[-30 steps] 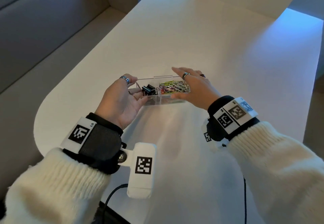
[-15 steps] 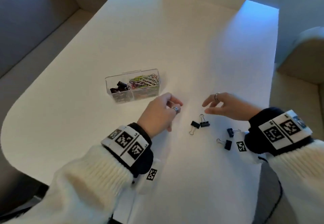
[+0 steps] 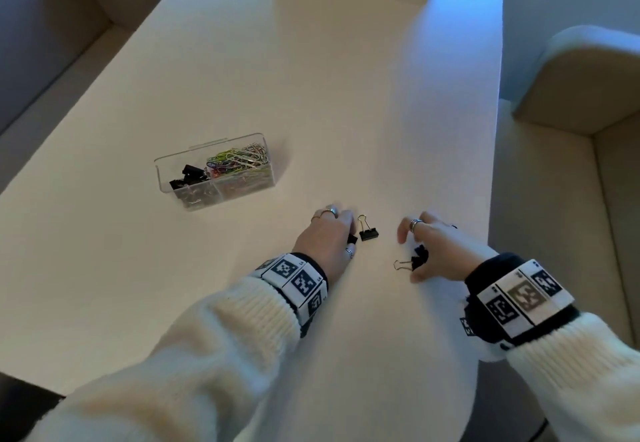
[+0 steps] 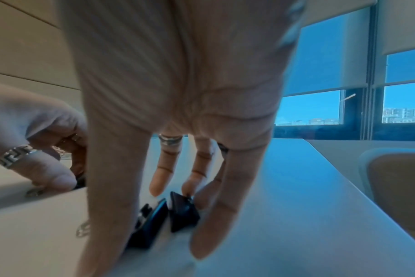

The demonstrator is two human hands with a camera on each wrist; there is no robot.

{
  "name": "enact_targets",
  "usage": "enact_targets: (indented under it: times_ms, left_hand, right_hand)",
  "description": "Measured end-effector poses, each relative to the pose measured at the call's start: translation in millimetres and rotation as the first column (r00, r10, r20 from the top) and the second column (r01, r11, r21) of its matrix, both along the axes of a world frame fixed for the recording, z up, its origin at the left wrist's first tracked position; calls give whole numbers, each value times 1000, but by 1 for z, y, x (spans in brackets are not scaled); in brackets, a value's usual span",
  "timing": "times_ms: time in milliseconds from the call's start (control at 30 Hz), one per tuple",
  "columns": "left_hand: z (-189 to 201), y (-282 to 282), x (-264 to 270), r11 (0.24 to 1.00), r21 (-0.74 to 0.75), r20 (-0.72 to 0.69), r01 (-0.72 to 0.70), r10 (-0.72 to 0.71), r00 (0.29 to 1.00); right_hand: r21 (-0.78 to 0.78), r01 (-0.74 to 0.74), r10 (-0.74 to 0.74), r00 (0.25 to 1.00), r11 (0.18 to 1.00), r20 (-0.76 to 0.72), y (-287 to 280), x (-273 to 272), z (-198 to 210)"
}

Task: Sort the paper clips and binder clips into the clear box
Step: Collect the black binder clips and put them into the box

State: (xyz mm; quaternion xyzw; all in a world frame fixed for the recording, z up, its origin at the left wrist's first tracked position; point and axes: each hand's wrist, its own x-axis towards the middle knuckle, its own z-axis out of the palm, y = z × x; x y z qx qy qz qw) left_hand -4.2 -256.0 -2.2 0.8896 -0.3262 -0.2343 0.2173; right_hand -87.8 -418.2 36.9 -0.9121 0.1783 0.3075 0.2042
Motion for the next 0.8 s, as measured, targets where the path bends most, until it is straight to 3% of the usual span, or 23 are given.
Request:
enact_targets:
  times_ms: [200, 300, 500, 633, 800]
  left_hand:
    - [6, 3, 8, 976, -170, -155, -134, 108, 982]
    - [5, 2, 14, 971, -140, -254, -193, 153, 955]
    - [9, -9, 20, 907, -174, -615, -383, 203, 762]
    - [16, -21, 22, 938, -187, -535, -293, 153, 831]
    - [6, -25, 17, 998, -19, -262, 67, -70, 962]
  right_hand:
    - [80, 4, -13, 994, 997, 106, -4, -6, -8]
    - [23, -27, 24, 992, 999, 125, -1, -6, -7]
    - [-70, -83, 92, 986, 994, 138, 3, -2, -6]
    - [-32, -49, 54, 987, 998, 154, 2, -2, -8]
    - [55, 1, -11, 981, 998, 191, -1, -1, -9]
